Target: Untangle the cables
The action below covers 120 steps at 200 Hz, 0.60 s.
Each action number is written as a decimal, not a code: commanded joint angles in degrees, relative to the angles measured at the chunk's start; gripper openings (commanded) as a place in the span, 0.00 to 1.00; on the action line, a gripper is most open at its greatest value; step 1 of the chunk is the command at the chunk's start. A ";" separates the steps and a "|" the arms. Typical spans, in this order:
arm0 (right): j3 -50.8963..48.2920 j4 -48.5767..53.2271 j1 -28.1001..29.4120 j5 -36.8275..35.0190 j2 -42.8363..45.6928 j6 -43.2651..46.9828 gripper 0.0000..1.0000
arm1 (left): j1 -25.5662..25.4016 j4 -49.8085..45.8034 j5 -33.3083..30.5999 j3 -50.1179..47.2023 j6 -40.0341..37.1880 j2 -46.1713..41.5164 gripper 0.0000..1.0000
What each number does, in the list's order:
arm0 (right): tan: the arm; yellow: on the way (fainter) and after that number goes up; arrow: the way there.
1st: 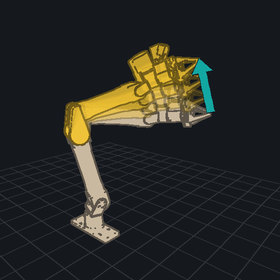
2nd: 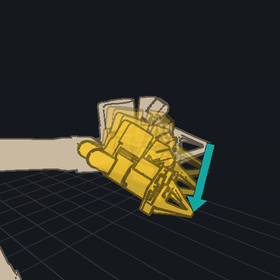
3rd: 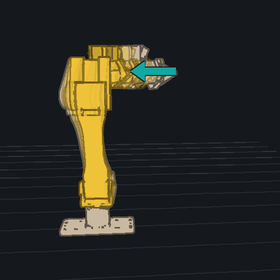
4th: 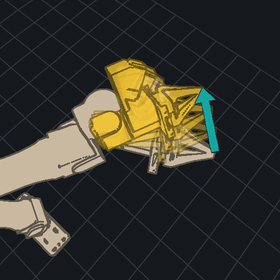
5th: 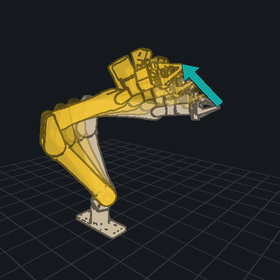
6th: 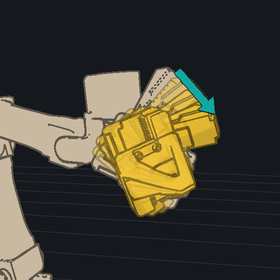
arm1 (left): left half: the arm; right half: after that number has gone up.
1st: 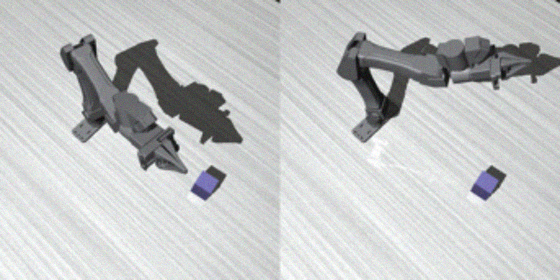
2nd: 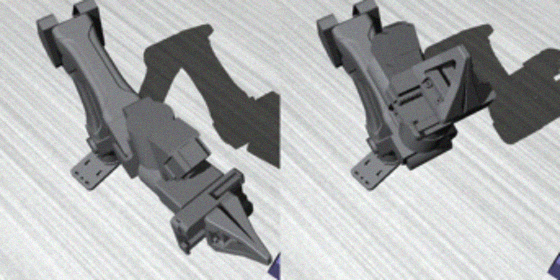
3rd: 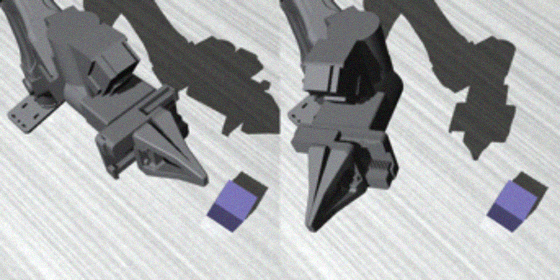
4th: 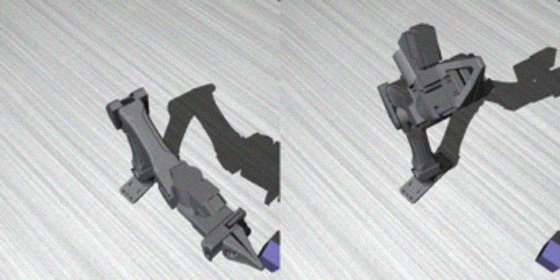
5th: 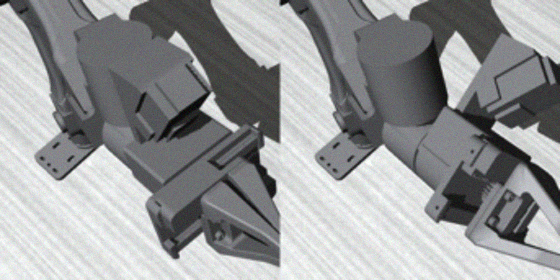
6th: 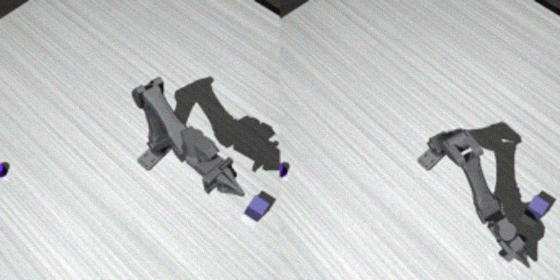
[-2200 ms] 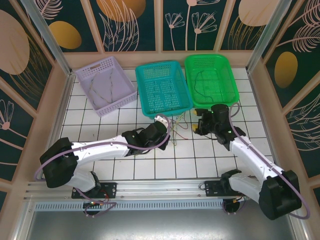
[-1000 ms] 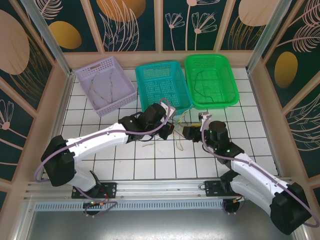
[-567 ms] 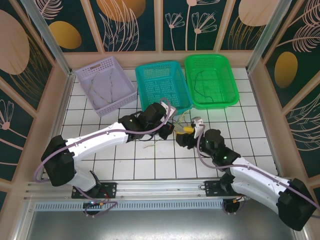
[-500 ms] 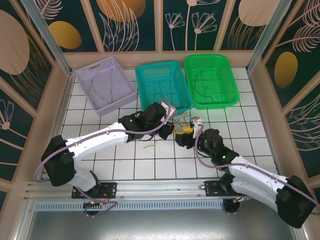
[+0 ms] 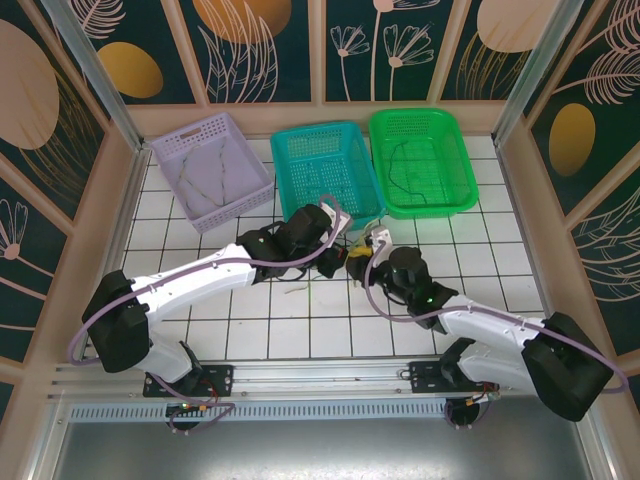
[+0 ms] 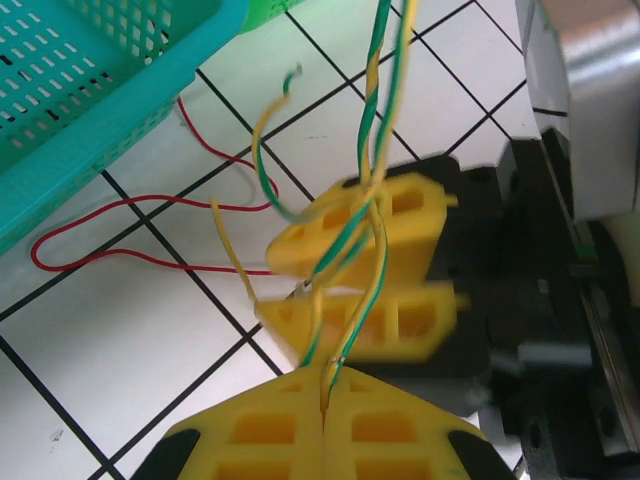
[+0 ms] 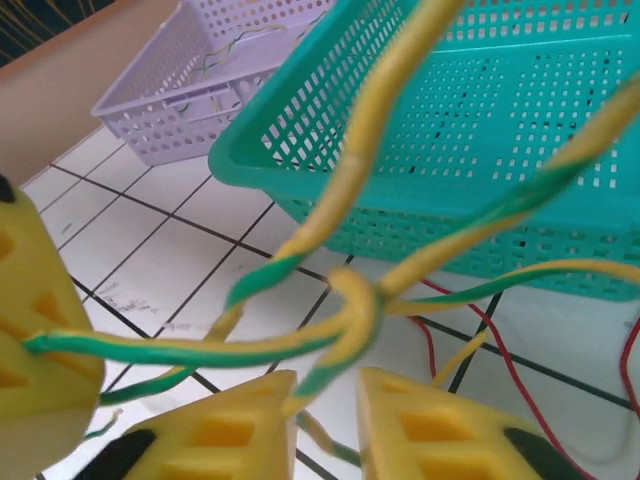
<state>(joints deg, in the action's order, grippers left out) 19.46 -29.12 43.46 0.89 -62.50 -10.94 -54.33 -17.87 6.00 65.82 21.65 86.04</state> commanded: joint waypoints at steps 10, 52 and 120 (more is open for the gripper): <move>1.20 -1.96 0.39 -1.09 3.45 -0.78 0.00 | 0.06 -0.46 -0.81 1.95 0.19 0.43 0.00; 0.27 7.44 0.39 0.20 14.69 -5.65 0.00 | 1.21 -4.87 -7.59 3.41 0.85 2.41 0.00; 1.11 23.64 -0.32 -5.24 36.14 -12.88 0.00 | 1.96 -9.44 -11.52 4.56 0.69 7.64 0.00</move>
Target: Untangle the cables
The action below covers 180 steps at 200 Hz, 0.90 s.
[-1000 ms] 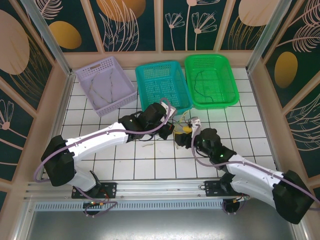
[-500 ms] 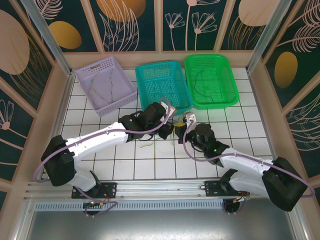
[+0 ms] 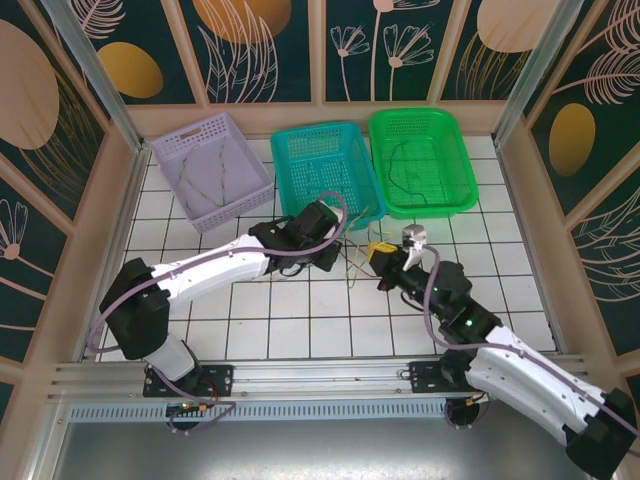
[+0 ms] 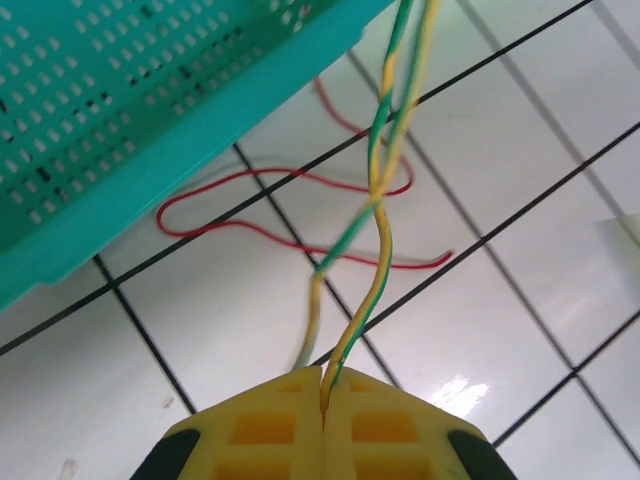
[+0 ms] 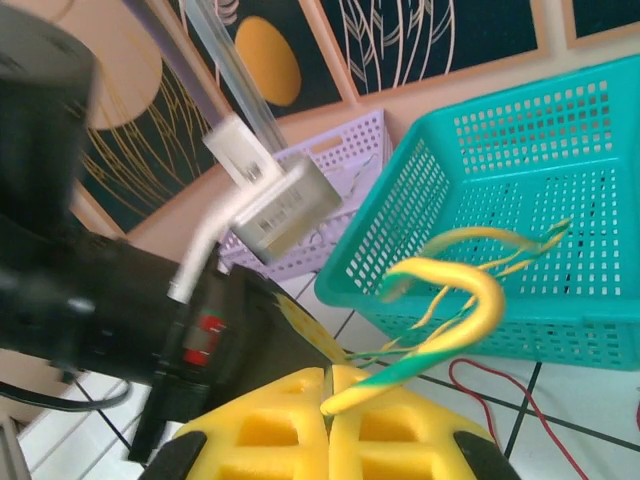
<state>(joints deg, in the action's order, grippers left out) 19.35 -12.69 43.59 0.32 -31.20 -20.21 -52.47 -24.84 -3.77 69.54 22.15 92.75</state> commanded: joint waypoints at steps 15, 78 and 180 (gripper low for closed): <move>2.19 7.90 -1.81 -5.93 7.52 -4.68 0.00 | 0.11 -2.67 -1.42 0.19 -0.07 1.21 0.00; 8.49 4.87 -9.51 -1.46 5.71 -4.91 0.00 | 0.17 3.15 8.65 -8.39 -3.57 -2.67 0.00; 11.75 -3.63 -13.53 8.46 -2.67 -6.73 0.00 | 0.17 1.99 -0.22 -5.69 -9.68 1.99 0.55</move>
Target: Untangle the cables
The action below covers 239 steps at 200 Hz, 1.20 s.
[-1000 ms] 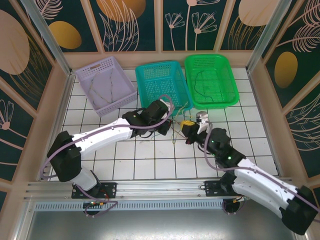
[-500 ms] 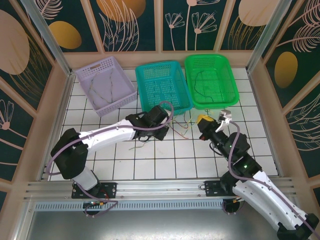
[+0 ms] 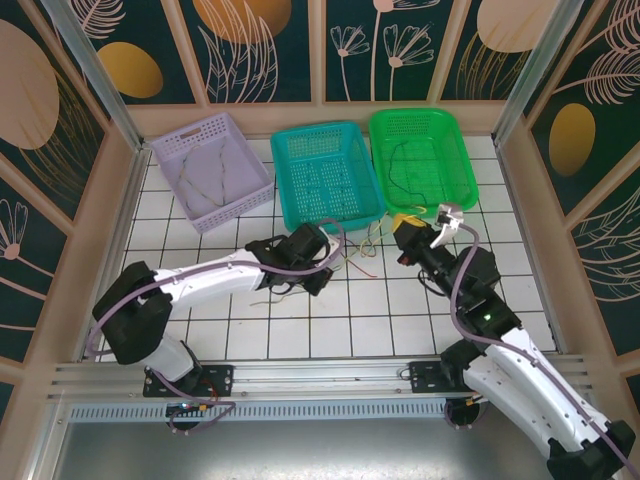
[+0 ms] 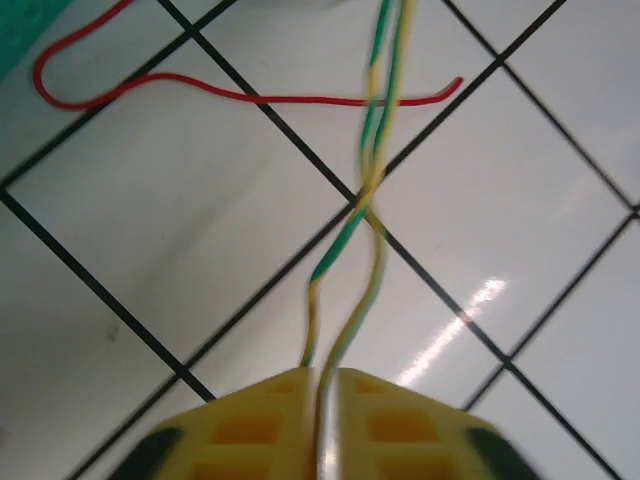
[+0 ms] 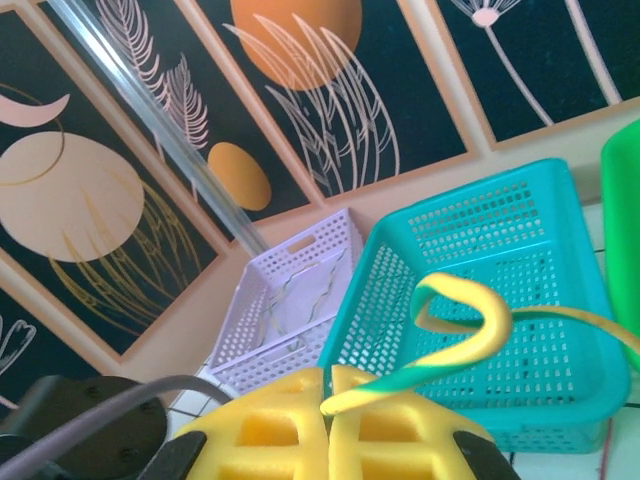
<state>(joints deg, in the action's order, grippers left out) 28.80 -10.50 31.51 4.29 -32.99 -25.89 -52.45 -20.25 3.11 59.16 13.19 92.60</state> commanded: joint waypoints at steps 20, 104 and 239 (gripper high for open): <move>3.01 -7.00 -1.56 9.12 -1.77 1.57 0.00 | 0.14 -3.28 -10.75 8.54 3.89 0.53 0.72; 10.17 -1.13 -1.59 22.53 -12.98 23.49 0.00 | 9.82 -10.13 -4.99 29.35 24.73 -2.21 0.74; 22.82 10.15 7.38 22.90 -29.70 48.82 0.00 | 15.39 -3.48 28.20 31.25 42.54 -0.38 0.65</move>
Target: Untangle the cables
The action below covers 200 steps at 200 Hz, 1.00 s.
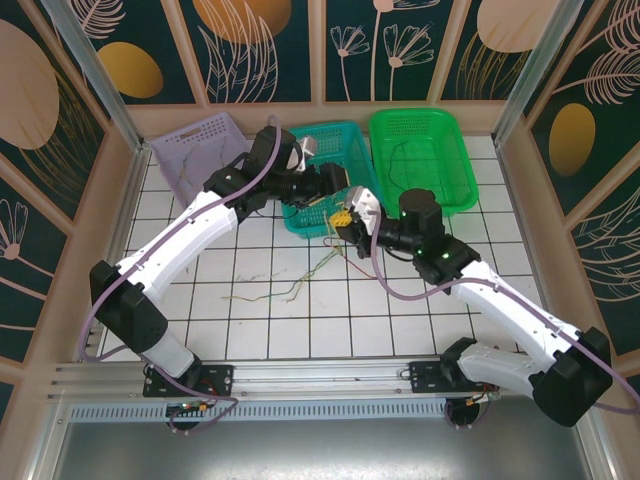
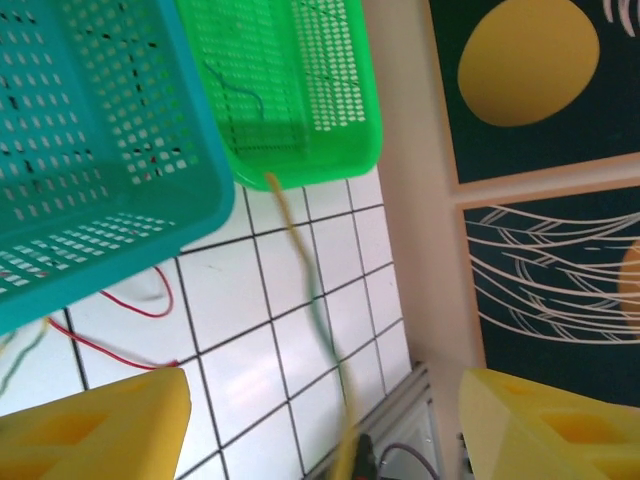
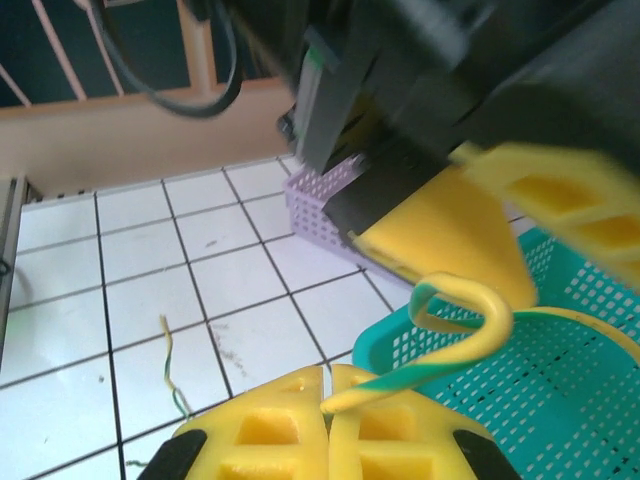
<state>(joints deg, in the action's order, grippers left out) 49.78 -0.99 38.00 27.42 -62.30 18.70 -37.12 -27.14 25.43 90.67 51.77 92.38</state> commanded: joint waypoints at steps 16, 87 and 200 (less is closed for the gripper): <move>1.73 0.38 0.89 -0.43 -0.73 4.51 0.00 | 0.11 4.24 7.48 -2.07 5.11 -0.36 0.57; 1.33 -0.71 1.58 -0.68 -1.04 3.76 0.00 | 0.38 3.29 5.50 -3.20 4.77 0.78 0.40; -4.22 2.77 5.08 0.19 0.90 -6.98 0.00 | 9.44 5.11 -5.99 11.02 1.49 0.75 0.00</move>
<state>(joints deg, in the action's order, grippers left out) 47.75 -2.55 40.18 23.22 -62.19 15.38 -31.35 -28.80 25.32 96.77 54.48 93.80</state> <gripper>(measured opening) 0.051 0.042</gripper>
